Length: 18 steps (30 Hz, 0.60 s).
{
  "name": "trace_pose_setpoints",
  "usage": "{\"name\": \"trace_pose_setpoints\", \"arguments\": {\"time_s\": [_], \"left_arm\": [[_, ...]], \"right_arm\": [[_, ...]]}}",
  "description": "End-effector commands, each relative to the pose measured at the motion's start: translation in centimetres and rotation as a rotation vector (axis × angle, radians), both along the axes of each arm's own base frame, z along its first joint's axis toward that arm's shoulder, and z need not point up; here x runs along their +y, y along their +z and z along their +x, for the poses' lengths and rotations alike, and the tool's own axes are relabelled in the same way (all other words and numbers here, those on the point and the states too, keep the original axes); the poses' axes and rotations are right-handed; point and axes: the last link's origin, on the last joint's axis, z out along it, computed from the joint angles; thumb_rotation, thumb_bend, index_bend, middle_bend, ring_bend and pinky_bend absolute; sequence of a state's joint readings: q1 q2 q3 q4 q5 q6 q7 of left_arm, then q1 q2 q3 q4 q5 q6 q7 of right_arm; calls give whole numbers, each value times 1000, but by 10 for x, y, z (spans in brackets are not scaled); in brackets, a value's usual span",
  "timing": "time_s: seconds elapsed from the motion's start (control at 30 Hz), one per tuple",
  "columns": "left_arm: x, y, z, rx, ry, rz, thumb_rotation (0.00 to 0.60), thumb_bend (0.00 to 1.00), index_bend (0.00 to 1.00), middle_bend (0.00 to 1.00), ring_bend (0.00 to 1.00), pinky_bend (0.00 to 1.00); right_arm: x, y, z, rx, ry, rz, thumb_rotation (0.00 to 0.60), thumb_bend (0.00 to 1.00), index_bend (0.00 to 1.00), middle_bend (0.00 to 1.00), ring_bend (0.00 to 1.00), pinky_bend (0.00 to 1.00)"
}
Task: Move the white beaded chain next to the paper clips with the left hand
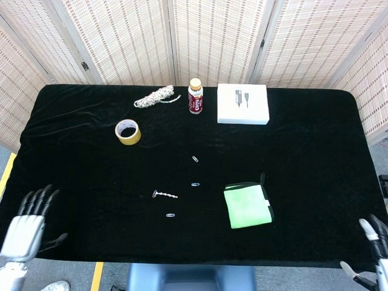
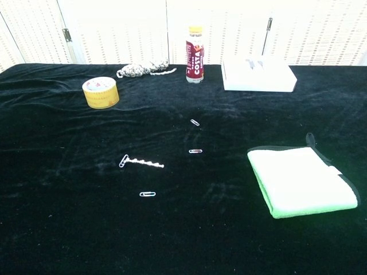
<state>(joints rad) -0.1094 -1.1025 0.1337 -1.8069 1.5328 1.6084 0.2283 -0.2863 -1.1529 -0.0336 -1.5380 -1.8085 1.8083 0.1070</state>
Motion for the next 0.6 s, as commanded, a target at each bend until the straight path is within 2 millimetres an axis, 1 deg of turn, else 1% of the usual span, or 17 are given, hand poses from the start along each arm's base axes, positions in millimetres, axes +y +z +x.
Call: {"name": "trace_pose_setpoints", "arguments": {"time_s": [0.03, 0.23, 0.6], "left_arm": [[-34, 8, -24, -20, 27, 7, 600, 118, 0, 0, 0, 15], [-38, 6, -25, -17, 39, 4, 600, 118, 0, 0, 0, 16], [-40, 3, -27, -9, 55, -3, 600, 118, 0, 0, 0, 28]], "right_arm": [[-11, -6, 4, 22, 14, 45, 600, 10, 0, 0, 0, 0], [-24, -12, 3, 42, -1, 90, 600, 10, 0, 0, 0, 0], [-26, -12, 7, 50, 20, 89, 600, 10, 0, 0, 0, 0]]}}
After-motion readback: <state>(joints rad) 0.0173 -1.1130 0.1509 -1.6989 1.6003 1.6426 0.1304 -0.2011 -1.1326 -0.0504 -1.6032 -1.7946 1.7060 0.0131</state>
